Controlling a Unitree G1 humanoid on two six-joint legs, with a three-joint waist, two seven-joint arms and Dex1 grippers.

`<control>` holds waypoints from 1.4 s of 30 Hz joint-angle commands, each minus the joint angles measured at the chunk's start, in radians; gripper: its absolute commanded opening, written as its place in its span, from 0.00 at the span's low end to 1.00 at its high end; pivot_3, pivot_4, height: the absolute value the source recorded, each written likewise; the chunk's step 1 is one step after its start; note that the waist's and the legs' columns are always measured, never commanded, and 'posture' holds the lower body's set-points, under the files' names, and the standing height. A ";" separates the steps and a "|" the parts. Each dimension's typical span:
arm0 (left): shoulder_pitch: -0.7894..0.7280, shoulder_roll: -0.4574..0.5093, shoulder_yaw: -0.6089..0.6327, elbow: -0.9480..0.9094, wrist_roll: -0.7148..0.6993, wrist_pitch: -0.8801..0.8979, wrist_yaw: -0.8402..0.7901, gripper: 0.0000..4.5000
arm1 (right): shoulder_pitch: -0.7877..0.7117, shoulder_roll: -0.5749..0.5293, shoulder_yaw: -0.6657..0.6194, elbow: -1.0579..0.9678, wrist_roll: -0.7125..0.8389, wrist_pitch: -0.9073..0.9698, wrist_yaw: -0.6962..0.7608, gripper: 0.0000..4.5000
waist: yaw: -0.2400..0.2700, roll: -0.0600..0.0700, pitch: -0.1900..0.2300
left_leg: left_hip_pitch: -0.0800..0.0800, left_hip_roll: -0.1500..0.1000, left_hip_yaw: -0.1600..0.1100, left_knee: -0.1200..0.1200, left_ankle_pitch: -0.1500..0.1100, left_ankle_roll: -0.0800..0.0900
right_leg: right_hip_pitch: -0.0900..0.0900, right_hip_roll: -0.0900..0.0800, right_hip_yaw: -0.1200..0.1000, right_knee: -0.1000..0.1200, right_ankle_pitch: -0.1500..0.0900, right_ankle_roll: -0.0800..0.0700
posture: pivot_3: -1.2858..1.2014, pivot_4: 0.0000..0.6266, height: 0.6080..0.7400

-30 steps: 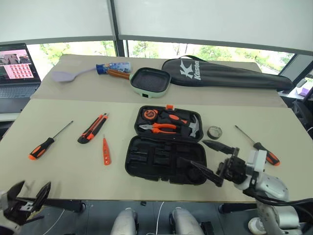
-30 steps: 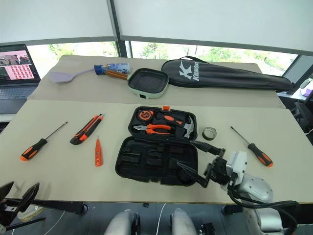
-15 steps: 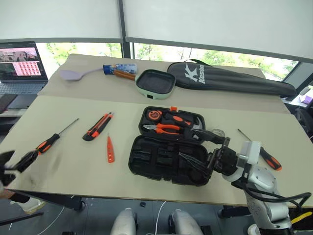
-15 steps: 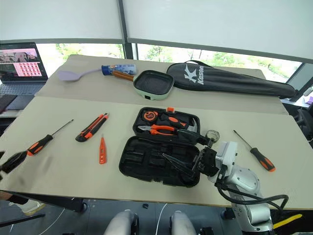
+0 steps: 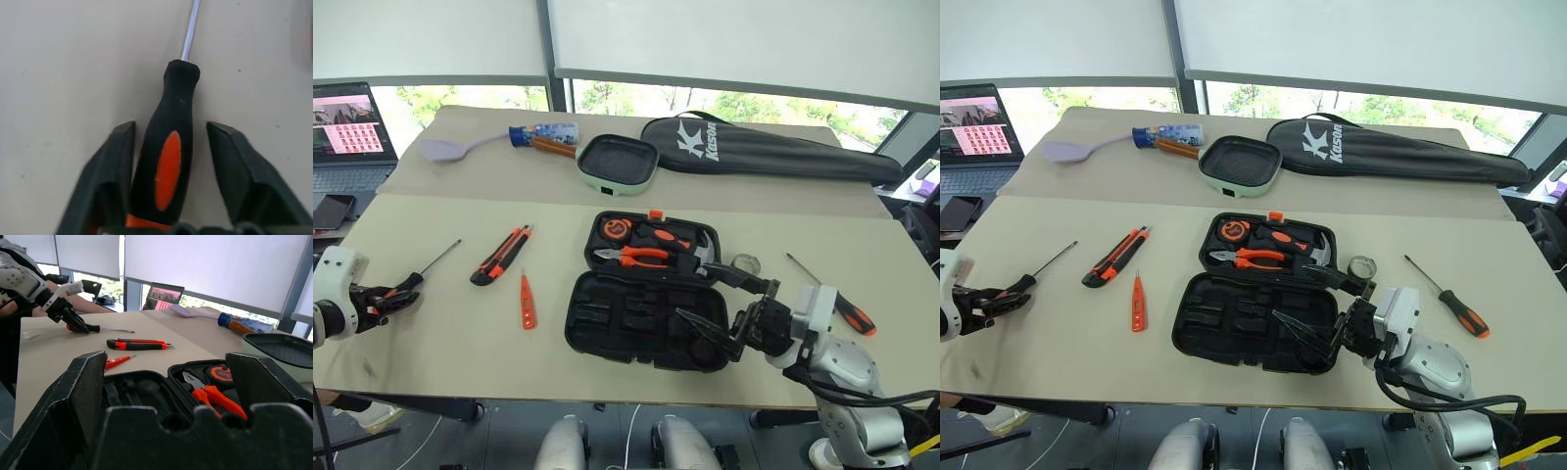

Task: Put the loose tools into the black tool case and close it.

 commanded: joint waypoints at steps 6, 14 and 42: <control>-0.011 -0.015 0.113 -0.171 -0.041 -0.273 -0.165 0.21 | 0.065 -0.047 -0.096 -0.028 -0.002 -0.055 0.031 1.00 | 0.006 -0.001 0.000 | -0.001 0.000 -0.001 0.000 0.000 0.000 | 0.000 0.000 0.000 0.000 0.000 0.000 | 0.52 0.24 1.00; -0.262 -0.109 -0.279 -0.524 0.033 -0.282 -0.366 0.21 | 0.163 -0.165 -0.319 0.004 0.063 -0.035 0.106 1.00 | 0.033 0.002 0.001 | -0.001 -0.003 0.001 0.003 0.001 0.001 | 0.004 -0.001 0.002 -0.002 0.002 0.004 | 0.52 0.24 1.00; -0.595 -0.502 -0.761 -0.256 0.549 -0.418 -0.371 0.21 | 0.301 -0.106 -0.359 -0.017 0.028 -0.066 0.128 1.00 | 0.022 0.006 0.003 | -0.007 -0.003 -0.006 0.011 0.001 0.002 | 0.003 0.004 0.004 -0.001 0.002 0.006 | 0.52 0.24 1.00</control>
